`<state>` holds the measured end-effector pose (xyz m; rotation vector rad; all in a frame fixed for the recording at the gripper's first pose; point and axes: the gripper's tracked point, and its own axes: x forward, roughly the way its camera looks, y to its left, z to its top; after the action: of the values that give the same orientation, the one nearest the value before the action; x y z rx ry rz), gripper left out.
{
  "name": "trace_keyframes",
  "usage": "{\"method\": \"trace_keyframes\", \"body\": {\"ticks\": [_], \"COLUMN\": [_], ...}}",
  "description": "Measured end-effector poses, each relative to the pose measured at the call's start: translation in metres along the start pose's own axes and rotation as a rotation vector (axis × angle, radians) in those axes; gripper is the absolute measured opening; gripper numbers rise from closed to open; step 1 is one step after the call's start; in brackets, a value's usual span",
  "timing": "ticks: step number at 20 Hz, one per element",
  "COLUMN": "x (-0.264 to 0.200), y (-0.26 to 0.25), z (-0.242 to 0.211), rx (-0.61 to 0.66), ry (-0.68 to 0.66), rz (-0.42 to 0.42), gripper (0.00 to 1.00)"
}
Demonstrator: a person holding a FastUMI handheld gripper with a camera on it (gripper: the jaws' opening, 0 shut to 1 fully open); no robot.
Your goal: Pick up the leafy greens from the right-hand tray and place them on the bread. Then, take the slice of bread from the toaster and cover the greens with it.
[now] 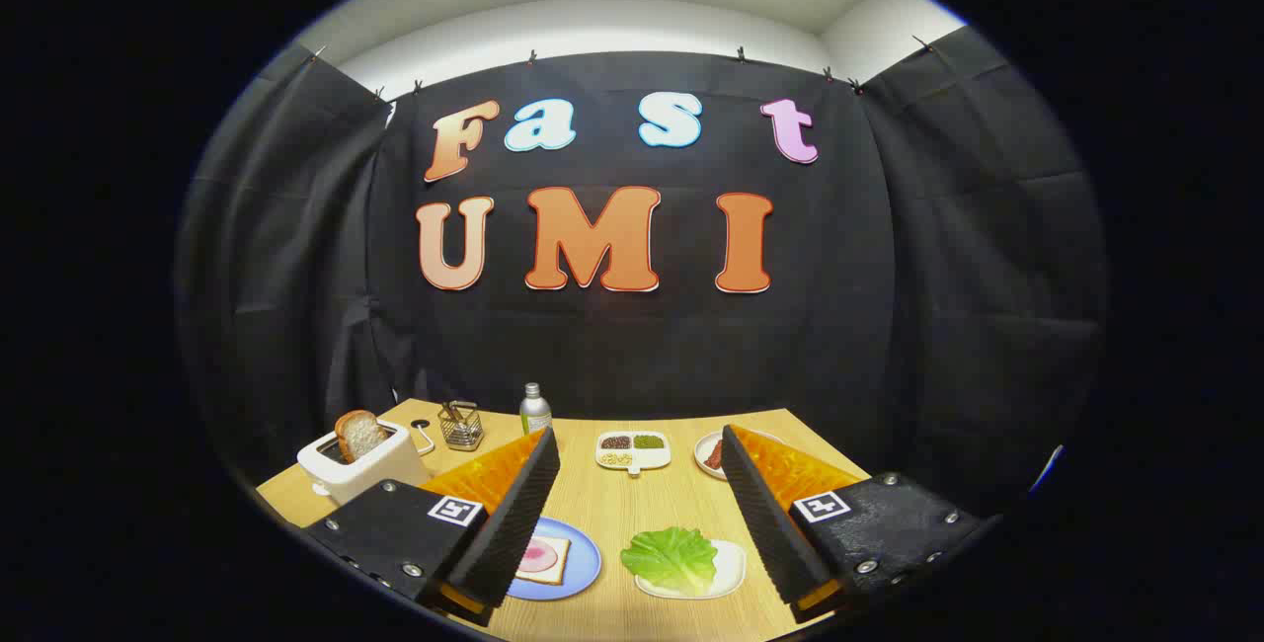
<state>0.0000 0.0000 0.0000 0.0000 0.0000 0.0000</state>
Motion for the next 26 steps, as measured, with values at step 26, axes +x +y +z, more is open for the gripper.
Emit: {"method": "trace_keyframes", "body": {"ticks": [26], "x": [0.02], "y": [-0.019], "z": [-0.047], "rx": [0.024], "ry": [0.097], "rz": [-0.014], "gripper": [0.99]}}
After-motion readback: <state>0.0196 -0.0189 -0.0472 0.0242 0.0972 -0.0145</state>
